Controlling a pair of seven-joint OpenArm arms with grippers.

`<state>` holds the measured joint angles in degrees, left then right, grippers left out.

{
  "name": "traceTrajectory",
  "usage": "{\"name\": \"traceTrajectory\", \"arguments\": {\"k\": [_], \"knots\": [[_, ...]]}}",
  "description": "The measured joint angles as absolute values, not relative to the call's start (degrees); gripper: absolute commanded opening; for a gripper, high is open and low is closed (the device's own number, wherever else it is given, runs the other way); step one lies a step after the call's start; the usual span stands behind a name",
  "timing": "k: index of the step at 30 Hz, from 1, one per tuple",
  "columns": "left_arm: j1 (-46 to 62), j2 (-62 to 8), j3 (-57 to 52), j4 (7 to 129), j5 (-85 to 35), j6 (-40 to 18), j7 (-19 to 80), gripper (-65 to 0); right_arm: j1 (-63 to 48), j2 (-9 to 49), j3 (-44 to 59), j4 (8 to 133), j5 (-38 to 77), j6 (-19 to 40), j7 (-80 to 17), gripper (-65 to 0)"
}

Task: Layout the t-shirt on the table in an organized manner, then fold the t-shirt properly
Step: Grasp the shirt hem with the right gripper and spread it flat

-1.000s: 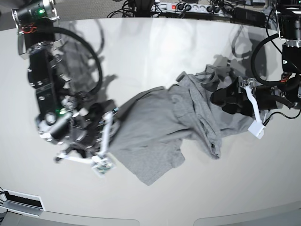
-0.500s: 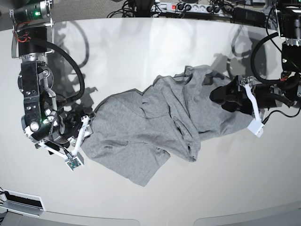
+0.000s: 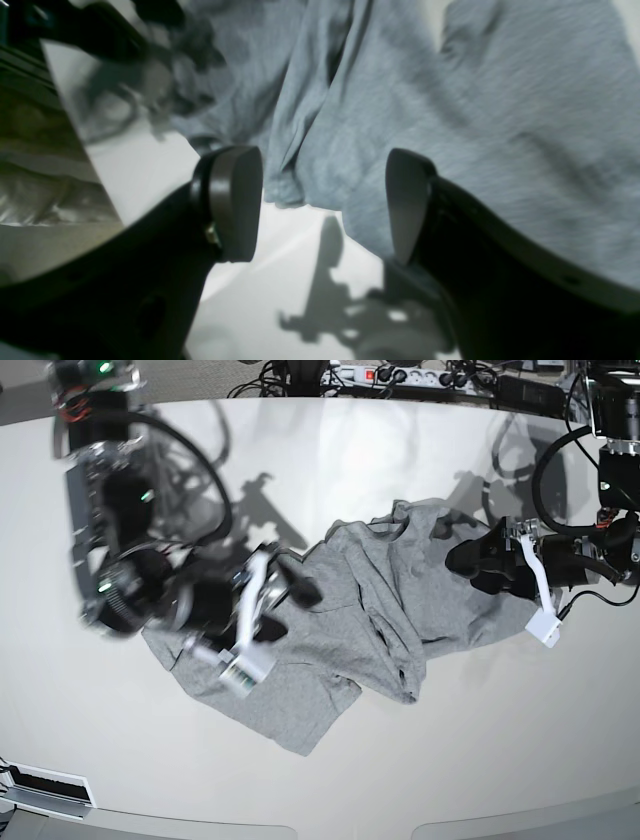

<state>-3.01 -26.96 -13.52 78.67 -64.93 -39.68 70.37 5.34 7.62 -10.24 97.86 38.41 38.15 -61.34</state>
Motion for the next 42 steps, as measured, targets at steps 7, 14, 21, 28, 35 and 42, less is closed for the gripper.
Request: {"name": "traceTrajectory", "arguments": {"k": [7,14,21,28,35,42], "knots": [[-2.55,-26.96,-13.52,78.67,-64.88,-39.68,70.39,-22.0,1.52,4.91,-17.61,91.39,21.67,30.15,-51.53,-24.8],[-2.55,-26.96,-13.52,78.67,-64.93,-39.68,70.30,-22.0,1.34,4.89,-24.23,82.21,5.67,17.98,-43.46,-29.5],[-2.55,-26.96,-13.52,78.67,-64.90,-39.68,70.11,-22.0,4.05,4.89,-24.77,81.58,4.01,16.03,-48.25,-65.0],[-2.55,-26.96,-13.52,78.67,-65.08,-39.68,70.11,-22.0,5.91,4.91,-24.77,81.62,9.41,20.82,-49.93,-40.9],[-2.55,-26.96,-13.52,78.67,-65.10,-39.68,70.11,-22.0,5.26,4.71,-24.93,81.62,7.73,16.62,-44.42,-47.7],[-2.55,-26.96,-13.52,78.67,-65.10,-39.68,70.11,-22.0,5.56,4.60,-24.93,81.82,0.38,16.10,-47.81,-65.0]]}}
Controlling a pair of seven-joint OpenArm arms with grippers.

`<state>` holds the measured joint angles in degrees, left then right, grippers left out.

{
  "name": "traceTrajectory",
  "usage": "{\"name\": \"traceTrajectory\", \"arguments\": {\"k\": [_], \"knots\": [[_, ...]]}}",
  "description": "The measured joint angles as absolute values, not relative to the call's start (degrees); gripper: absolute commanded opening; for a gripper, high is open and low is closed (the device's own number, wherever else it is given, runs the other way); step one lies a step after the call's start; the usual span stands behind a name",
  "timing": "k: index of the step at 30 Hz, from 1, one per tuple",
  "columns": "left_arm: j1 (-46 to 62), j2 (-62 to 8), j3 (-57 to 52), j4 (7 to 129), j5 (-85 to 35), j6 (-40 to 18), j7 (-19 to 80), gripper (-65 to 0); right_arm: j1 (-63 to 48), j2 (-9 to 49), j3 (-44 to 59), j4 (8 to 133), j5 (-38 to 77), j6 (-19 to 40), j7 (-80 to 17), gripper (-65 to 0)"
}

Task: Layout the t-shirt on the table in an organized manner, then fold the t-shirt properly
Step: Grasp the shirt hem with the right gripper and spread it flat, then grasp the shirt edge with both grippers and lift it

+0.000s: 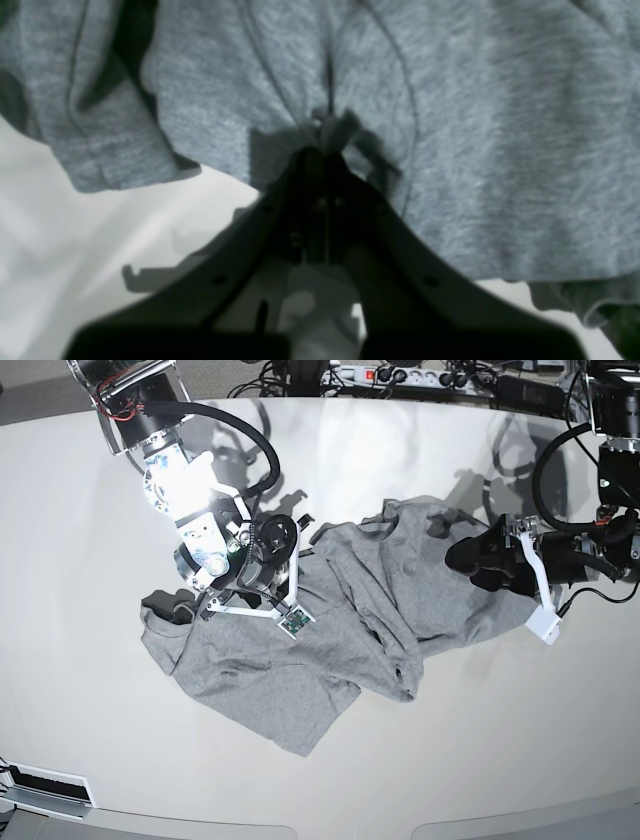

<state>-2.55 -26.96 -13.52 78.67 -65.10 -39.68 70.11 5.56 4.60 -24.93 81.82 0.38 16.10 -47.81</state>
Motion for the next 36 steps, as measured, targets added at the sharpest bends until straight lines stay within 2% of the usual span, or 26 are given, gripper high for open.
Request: {"name": "traceTrajectory", "arguments": {"k": [7,13,17,19,23,25,27,34,36], "knots": [[-2.55,-26.96,-13.52,78.67,-65.10,-39.68,70.11,-22.0,5.39,4.75,-24.93,92.14,7.57,23.53,-57.69,-65.0],[-2.55,-26.96,-13.52,78.67,-65.10,-39.68,70.13,-22.0,5.26,5.89,-24.75,106.59,10.07,28.75,-60.51,-65.0],[-2.55,-26.96,-13.52,78.67,-65.54,-39.68,70.52,-22.0,5.43,8.40,-22.20,110.76,10.52,28.69,-60.03,-65.0],[-2.57,-26.96,-13.52,78.72,-69.97,-39.66,73.60,-22.5,5.37,9.06,-20.91,110.26,10.24,28.71,-59.44,-65.0],[-2.44,-26.55,-13.52,81.97,-76.86,-39.66,78.63,-28.7,5.10,8.80,-16.53,108.31,10.52,26.55,-55.46,-65.0],[-2.52,-26.06,-13.52,83.90,-77.56,-39.70,78.65,-29.1,5.17,8.88,-13.87,107.87,10.52,26.24,-55.07,-65.0],[-2.55,-24.82,-13.52,84.36,-76.05,-39.72,77.21,-29.1,5.10,9.04,-12.25,107.85,10.31,26.13,-55.07,-65.0],[0.73,-15.03,-13.58,84.12,-58.87,-39.48,65.01,-29.0,4.51,8.99,-11.92,107.81,10.52,28.36,-54.89,-65.0],[0.78,-11.81,-13.61,84.12,-54.68,-37.21,62.28,-29.0,4.19,9.54,-11.92,107.81,10.50,28.34,-54.68,-65.0]]}}
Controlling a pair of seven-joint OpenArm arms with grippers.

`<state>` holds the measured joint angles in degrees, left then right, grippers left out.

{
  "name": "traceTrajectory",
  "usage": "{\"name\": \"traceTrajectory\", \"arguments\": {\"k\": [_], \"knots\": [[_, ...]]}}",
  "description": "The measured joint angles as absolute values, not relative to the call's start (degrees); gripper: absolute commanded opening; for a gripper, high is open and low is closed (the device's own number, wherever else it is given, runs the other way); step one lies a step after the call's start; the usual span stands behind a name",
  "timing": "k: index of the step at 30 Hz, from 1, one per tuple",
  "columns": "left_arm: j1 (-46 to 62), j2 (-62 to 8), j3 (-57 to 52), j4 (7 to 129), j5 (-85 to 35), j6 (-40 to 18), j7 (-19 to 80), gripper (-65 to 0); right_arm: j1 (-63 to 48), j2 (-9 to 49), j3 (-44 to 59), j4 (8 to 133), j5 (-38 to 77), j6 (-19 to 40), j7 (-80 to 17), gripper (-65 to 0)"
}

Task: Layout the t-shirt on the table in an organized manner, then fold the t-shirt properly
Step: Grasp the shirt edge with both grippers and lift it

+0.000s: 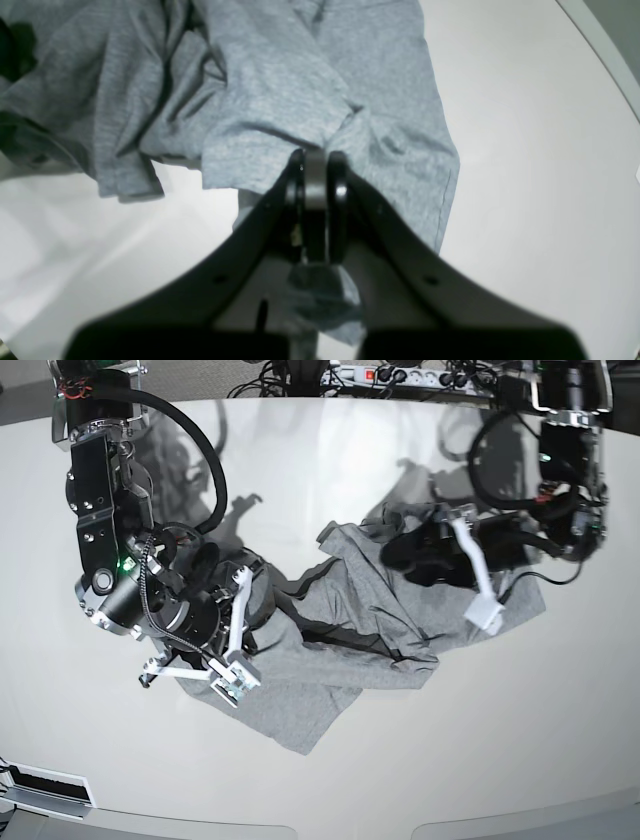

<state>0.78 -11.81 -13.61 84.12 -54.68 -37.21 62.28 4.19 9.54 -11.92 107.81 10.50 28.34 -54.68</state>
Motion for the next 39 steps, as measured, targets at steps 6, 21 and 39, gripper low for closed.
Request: {"name": "traceTrajectory", "arguments": {"k": [6,21,39], "knots": [[0.56,-2.79,-13.63,84.12,-43.18,-32.12,55.99,-29.0,2.44,10.70,-11.94,107.81,13.98,31.35,-54.63,-65.0],[0.60,8.73,-13.91,83.50,-22.52,-10.72,43.99,-27.3,2.04,14.26,-11.94,107.81,16.62,32.69,-55.09,-65.0],[-1.30,8.54,-14.06,75.70,-16.80,-7.38,42.92,-65.0,2.07,14.26,-11.94,107.81,18.72,33.30,-55.13,-65.0]]}}
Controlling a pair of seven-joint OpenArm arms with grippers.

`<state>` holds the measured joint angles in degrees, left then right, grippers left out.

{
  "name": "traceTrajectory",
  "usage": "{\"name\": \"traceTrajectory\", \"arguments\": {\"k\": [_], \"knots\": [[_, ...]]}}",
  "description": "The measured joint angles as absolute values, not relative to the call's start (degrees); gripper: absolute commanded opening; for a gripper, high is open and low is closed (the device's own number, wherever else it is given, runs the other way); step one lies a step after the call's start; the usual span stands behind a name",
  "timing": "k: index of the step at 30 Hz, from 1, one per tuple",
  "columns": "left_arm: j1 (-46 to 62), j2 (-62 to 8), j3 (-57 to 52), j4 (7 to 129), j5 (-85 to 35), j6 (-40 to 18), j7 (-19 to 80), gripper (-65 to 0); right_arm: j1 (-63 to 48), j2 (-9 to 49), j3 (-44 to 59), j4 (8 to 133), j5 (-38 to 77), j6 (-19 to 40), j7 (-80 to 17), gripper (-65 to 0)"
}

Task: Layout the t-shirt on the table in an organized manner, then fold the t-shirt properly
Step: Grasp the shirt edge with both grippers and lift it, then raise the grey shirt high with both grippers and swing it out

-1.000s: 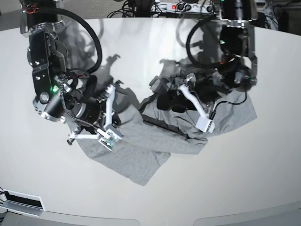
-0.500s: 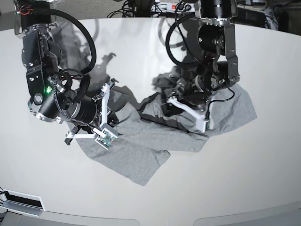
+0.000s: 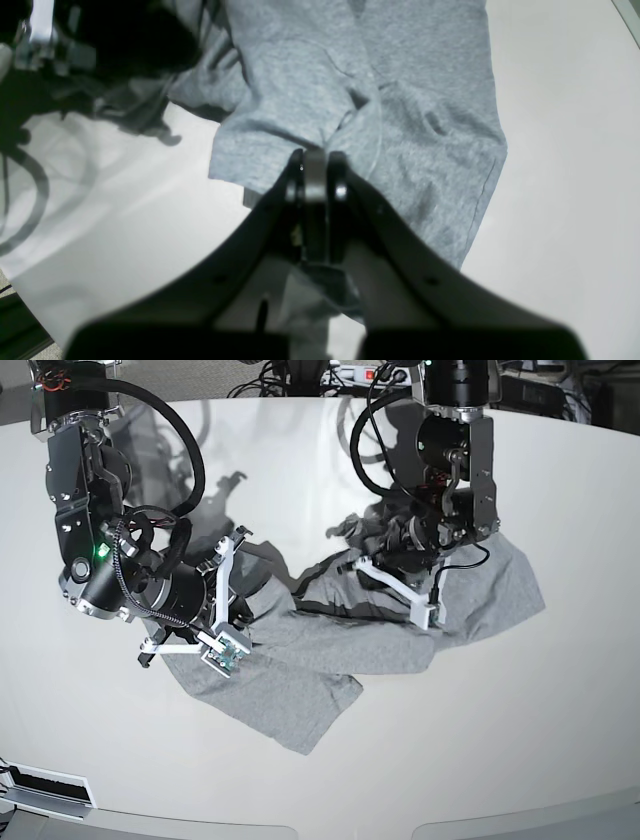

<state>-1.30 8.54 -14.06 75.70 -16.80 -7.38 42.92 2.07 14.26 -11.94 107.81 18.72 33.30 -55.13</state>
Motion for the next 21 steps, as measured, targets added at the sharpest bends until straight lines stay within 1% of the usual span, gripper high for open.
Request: {"name": "traceTrajectory", "arguments": {"k": [3,6,8,9,11,14,17,21], "knots": [[-3.46,8.45,-14.06,77.23,-16.53,-10.76,53.36,-65.0,2.50,14.20,-11.94,107.81,18.72,33.32,-55.11,-65.0],[-4.67,8.47,-14.11,82.50,-20.78,-17.87,62.52,-65.0,2.66,14.26,-11.92,107.81,18.72,33.32,-55.11,-65.0],[-4.91,8.60,-13.93,87.48,-22.04,-22.63,66.02,-65.0,2.57,14.24,-11.92,107.81,18.65,33.34,-55.18,-65.0],[-4.93,8.60,-13.93,89.80,-22.09,-24.29,66.39,-65.0,2.59,14.24,-11.94,107.81,18.65,33.34,-55.11,-65.0],[-4.86,7.84,-13.63,92.92,-22.11,-24.43,65.32,-65.0,2.83,14.24,-11.92,107.81,16.91,33.26,-55.11,-65.0],[-4.75,4.29,-13.08,94.04,-22.09,-25.91,64.95,-65.0,4.29,15.88,-11.92,107.81,14.66,30.30,-55.05,-65.0],[-4.47,-1.41,-12.95,94.08,-22.61,-25.80,65.43,-65.0,6.55,18.65,-11.88,107.81,11.51,27.24,-54.85,-65.0],[-4.64,-11.29,-10.28,94.08,-26.59,-27.90,64.31,-65.0,8.71,20.95,-11.88,107.81,11.57,26.98,-54.89,-65.0]]}}
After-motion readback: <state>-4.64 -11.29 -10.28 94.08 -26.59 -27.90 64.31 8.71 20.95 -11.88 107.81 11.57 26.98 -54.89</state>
